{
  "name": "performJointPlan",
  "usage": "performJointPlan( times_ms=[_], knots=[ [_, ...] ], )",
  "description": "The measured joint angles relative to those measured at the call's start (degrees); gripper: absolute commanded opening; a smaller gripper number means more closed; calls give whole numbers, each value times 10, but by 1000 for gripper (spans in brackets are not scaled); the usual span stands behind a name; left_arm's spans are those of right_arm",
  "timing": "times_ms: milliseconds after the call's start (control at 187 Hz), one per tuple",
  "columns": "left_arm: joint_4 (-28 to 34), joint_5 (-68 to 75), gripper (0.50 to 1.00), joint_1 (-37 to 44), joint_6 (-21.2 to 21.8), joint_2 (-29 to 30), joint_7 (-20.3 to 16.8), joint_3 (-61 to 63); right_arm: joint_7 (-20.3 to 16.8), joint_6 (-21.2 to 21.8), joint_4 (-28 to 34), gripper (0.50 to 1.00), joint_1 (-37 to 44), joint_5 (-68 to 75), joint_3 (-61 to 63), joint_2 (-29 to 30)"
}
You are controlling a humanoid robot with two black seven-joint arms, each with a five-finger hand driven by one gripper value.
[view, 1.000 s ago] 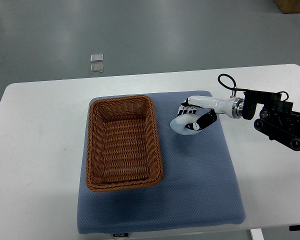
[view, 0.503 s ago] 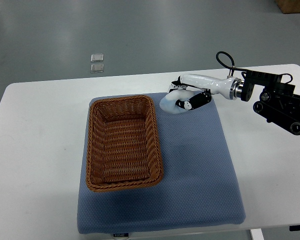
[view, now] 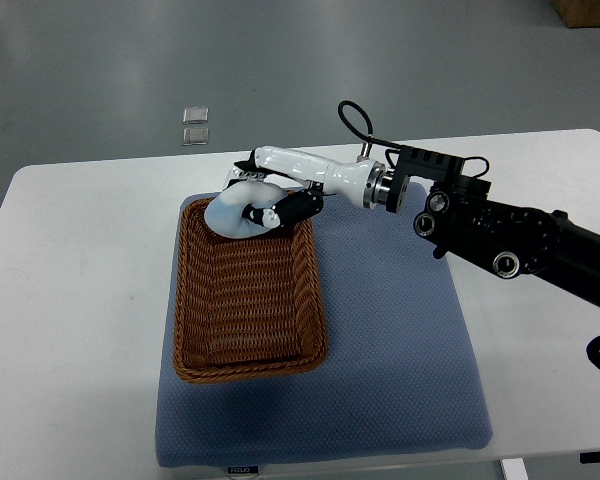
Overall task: Place blue toy in brown basket
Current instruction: 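Lift the plush toy and carry it over the wicker basket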
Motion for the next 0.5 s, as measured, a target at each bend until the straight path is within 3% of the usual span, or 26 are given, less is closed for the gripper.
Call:
performJointPlan(
  times_ms=[380, 385, 390, 406, 503],
  knots=[
    [0, 0, 1000, 0, 0, 0, 0, 0, -13, -22, -27, 500, -35, -4, -43, 30],
    [0, 0, 1000, 0, 0, 0, 0, 0, -13, -22, -27, 545, -35, -4, -43, 31],
    [0, 0, 1000, 0, 0, 0, 0, 0, -13, -22, -27, 545, -36, -4, -43, 31],
    [0, 0, 1000, 0, 0, 0, 0, 0, -13, -22, -27, 623, -36, -3, -43, 32],
    [0, 0, 1000, 0, 0, 0, 0, 0, -13, -23, -27, 833, -39, 0, -41, 35]
  ],
)
